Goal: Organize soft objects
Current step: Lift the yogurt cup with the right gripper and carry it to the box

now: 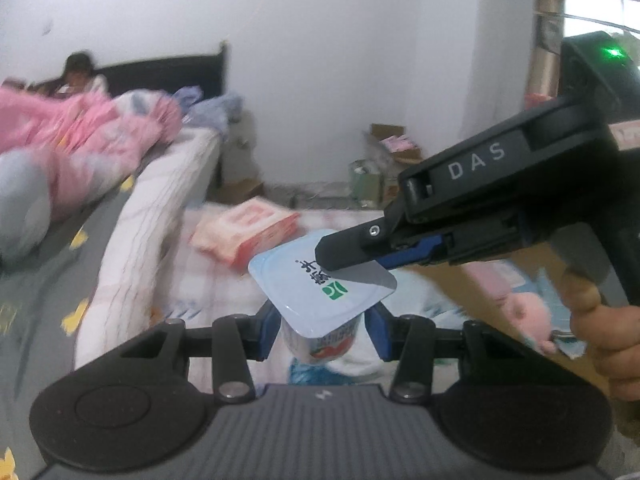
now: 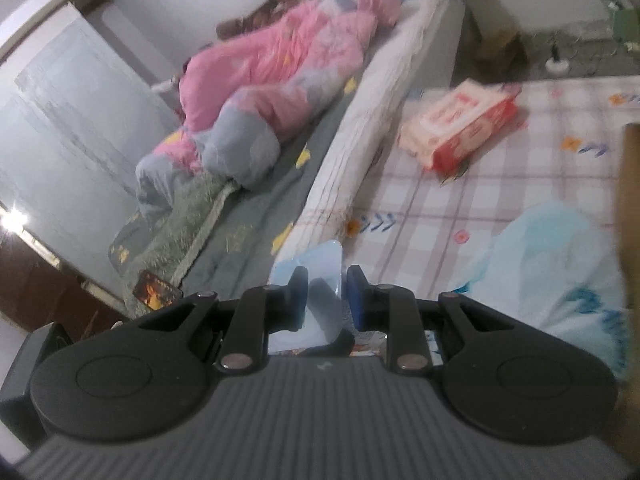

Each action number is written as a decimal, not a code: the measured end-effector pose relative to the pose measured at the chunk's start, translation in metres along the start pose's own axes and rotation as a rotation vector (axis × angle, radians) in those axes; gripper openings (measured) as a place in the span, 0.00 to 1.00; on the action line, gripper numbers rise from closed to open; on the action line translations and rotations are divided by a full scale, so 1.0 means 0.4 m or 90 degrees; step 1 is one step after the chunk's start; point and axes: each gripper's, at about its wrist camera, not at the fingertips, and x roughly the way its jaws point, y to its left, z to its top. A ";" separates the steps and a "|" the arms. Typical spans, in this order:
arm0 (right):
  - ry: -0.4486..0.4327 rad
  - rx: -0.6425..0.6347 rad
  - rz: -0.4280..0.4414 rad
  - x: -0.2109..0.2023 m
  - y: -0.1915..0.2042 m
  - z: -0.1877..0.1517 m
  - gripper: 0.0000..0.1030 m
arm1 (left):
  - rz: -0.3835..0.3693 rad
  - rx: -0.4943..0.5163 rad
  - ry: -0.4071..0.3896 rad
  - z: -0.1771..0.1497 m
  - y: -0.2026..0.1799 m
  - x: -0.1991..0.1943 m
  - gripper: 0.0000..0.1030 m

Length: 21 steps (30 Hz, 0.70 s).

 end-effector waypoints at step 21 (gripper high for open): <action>-0.127 0.252 -0.125 -0.544 -0.424 -0.236 0.26 | -0.266 0.155 0.168 0.025 -0.507 0.197 0.47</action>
